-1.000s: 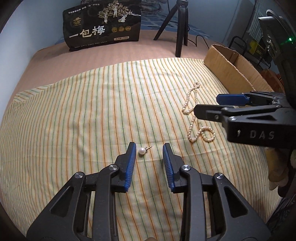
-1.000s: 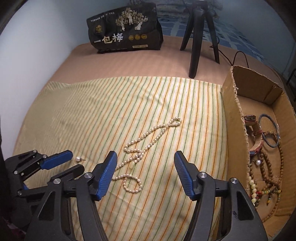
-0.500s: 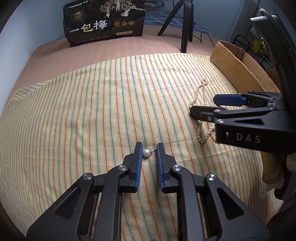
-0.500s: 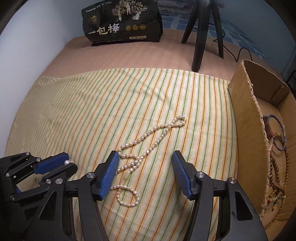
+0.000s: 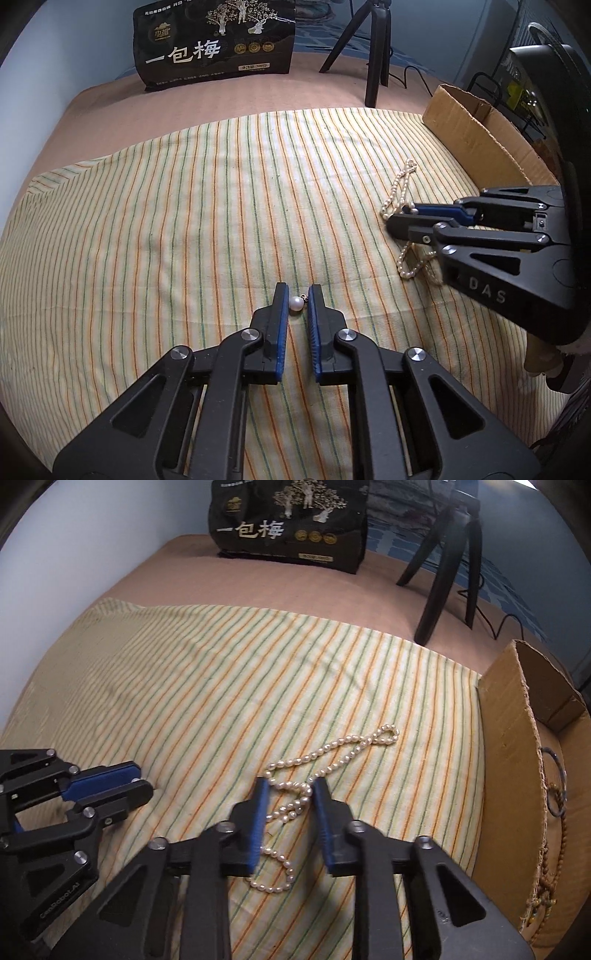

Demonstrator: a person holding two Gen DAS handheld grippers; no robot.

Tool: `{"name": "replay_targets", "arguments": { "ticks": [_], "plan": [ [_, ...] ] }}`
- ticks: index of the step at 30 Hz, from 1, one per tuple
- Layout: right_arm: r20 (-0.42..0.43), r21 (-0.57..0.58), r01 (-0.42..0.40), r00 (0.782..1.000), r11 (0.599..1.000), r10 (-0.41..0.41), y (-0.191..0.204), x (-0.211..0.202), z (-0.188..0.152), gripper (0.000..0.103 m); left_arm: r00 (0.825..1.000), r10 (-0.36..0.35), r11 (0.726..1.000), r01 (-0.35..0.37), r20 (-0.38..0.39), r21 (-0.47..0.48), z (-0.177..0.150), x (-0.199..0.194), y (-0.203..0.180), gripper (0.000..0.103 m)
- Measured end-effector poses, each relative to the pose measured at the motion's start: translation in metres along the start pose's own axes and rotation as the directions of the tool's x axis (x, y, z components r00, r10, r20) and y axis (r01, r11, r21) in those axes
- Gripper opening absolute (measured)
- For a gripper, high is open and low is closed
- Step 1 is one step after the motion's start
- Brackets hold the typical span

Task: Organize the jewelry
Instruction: 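Close the left tool on the pearl earring while the right tool grasps the pearl necklace, then carry the earring with the left tool to the box while the right tool carries the necklace there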

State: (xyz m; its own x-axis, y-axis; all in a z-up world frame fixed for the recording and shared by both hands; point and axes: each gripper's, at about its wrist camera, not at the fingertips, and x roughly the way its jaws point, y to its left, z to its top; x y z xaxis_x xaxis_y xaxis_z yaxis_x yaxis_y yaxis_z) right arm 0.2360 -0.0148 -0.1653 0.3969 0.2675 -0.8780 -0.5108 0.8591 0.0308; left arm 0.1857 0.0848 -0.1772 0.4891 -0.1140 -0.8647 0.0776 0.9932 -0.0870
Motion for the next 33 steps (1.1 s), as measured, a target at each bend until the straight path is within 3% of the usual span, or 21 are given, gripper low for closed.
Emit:
{"name": "replay_targets", "arguments": {
  "ticks": [2,11,21,33],
  "plan": [
    [-0.002,0.009,-0.024,1.000,1.000,0.024,-0.002,-0.001,0.000,0.007,1.000,0.000,1.000,0.000,0.000,-0.002,0.000,-0.001,0.000,0.009],
    [0.021,0.073,-0.089,0.996,0.993,0.087,-0.013,-0.015,-0.004,0.006,1.000,-0.005,0.999,0.006,0.021,-0.047,-0.001,-0.014,0.009,0.009],
    [0.117,0.091,-0.124,0.987,0.988,0.113,-0.021,-0.058,0.002,0.006,0.995,-0.030,0.997,0.037,0.094,-0.075,0.007,-0.044,0.009,0.009],
    [0.243,0.079,-0.139,0.963,0.987,0.116,-0.032,-0.117,0.008,0.006,0.975,-0.084,0.994,0.097,0.204,-0.058,0.029,-0.086,-0.015,0.009]
  ]
}}
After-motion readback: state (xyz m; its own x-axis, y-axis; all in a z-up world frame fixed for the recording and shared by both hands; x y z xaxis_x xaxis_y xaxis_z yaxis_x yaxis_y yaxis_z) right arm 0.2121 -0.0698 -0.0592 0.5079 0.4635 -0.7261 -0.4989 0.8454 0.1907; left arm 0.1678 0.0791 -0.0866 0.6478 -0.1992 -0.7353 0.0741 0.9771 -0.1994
